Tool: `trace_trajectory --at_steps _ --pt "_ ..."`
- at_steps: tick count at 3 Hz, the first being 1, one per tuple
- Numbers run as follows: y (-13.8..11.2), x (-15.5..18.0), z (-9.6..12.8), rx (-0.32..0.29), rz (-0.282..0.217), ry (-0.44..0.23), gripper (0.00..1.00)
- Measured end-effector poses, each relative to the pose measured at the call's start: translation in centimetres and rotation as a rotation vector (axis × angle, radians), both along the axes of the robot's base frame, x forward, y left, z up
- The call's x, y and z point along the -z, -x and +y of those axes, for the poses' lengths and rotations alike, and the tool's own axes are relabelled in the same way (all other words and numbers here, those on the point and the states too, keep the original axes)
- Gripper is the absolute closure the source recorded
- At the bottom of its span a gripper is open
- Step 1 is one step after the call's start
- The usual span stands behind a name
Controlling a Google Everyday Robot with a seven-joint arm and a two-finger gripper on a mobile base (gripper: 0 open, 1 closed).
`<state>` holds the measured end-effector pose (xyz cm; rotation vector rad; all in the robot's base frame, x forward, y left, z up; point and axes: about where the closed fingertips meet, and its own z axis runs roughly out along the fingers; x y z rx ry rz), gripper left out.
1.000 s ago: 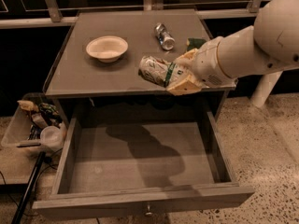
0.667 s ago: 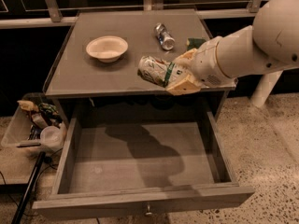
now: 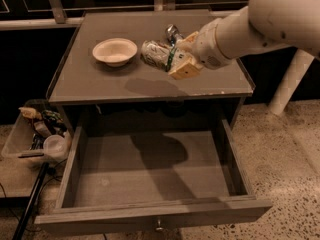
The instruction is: Pick 7up can from top drawer and place on counter
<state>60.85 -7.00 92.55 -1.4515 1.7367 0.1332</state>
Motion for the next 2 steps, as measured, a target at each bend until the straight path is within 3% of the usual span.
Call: trace_trajectory --at_steps 2 --pt "-8.9 0.4 -0.7 0.018 0.03 -0.047 1.0"
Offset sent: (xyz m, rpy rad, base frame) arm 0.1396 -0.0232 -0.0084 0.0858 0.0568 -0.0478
